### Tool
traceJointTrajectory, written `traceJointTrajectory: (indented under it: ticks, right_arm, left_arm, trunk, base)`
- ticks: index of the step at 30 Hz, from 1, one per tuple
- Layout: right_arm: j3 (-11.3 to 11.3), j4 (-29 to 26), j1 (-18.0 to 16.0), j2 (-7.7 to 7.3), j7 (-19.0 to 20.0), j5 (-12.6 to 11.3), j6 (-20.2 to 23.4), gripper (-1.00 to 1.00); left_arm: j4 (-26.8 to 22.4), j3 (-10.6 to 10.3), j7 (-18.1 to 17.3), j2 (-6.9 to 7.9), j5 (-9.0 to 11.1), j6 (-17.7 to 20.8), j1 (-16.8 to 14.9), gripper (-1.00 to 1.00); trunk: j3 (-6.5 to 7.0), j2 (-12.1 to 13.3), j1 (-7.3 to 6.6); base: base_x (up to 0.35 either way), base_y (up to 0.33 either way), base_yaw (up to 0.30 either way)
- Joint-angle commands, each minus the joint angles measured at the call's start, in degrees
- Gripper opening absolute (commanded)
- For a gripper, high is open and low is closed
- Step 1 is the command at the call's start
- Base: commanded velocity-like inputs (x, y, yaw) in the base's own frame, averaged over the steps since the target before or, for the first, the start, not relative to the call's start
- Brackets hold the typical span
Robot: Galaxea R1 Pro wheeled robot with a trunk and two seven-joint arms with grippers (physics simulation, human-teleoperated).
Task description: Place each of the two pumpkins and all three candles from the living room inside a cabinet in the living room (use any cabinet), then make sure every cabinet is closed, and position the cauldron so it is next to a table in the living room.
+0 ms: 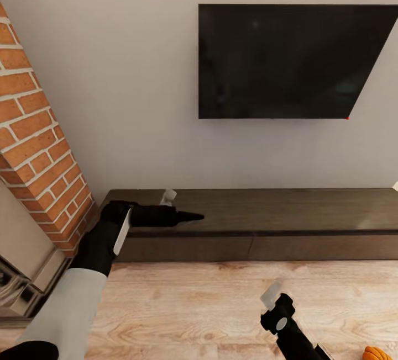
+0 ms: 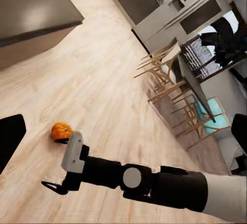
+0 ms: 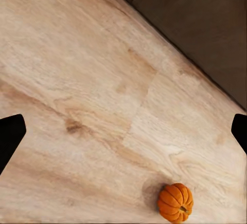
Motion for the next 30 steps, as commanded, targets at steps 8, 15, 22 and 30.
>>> traceJointTrajectory:
  ticks: [8,15,22,30]
  right_arm:
    - [1.7,4.0,0.0,0.22,-2.0,0.6,-3.2,1.0]
    - [18.7,8.1,0.0,0.99,-16.2,5.6,-3.2,1.0]
    - [25.2,24.6,-1.1,12.31,-42.0,26.5,-3.1,1.0]
    - [25.3,25.2,-3.8,13.54,-42.6,32.6,-3.7,1.0]
  left_arm:
    - [4.6,0.3,-0.6,-1.1,3.8,-0.5,-2.8,1.0]
    - [5.4,2.2,-1.0,-0.42,11.0,-0.8,-2.8,1.0]
    - [5.2,3.8,-1.2,-0.16,11.1,-0.9,-2.8,1.0]
    - [4.9,3.6,-1.2,-1.13,11.2,-1.2,-2.7,1.0]
  trunk:
    - [0.0,0.0,0.0]
    - [0.0,0.0,0.0]
    - [0.0,0.0,0.0]
    - [0.0,0.0,0.0]
  base:
    - [0.0,0.0,0.0]
    - [0.0,0.0,0.0]
    - [0.0,0.0,0.0]
    - [0.0,0.0,0.0]
